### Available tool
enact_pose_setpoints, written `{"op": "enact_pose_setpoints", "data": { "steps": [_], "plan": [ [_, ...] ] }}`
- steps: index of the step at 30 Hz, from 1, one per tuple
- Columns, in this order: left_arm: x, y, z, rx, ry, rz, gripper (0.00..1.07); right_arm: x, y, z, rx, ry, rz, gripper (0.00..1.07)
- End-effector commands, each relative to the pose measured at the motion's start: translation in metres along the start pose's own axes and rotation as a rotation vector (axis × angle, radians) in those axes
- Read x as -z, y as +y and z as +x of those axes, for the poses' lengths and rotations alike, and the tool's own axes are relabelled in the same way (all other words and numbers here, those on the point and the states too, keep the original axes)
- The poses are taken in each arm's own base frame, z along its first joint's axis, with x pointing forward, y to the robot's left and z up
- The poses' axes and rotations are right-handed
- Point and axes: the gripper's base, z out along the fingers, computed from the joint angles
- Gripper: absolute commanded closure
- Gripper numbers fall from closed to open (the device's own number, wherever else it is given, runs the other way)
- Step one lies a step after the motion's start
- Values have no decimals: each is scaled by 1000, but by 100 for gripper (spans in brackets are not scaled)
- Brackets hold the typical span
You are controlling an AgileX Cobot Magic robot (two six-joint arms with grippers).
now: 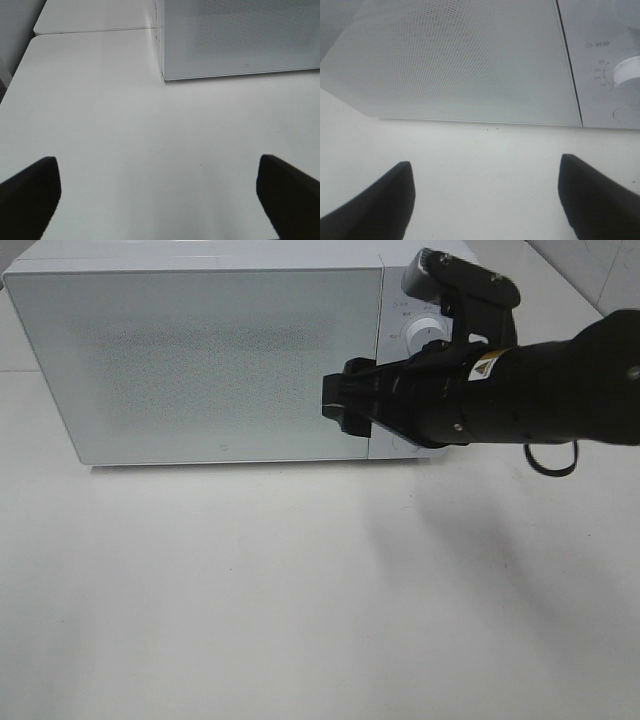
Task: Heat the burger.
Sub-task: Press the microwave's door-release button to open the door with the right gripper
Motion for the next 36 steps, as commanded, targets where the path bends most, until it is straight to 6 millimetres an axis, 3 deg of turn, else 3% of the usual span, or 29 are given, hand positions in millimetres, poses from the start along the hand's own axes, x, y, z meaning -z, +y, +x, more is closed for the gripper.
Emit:
{"op": "enact_pose_setpoints", "data": {
  "steps": [1,10,20,26,36],
  "plan": [
    [3,-1,1,6,-31,6,7,17,-2,-9,97,25,-12,31],
    [3,-1,1,6,-31,6,7,77,-8,-27,265,106,2,31],
    [3,-1,1,6,-31,6,7,135,-6,-28,273,164,-9,31],
    [3,-1,1,6,-31,6,7,161,-5,-27,278,169,-16,31],
    [3,-1,1,6,-31,6,7,187,-8,-19,288,219,-12,31]
  ]
}}
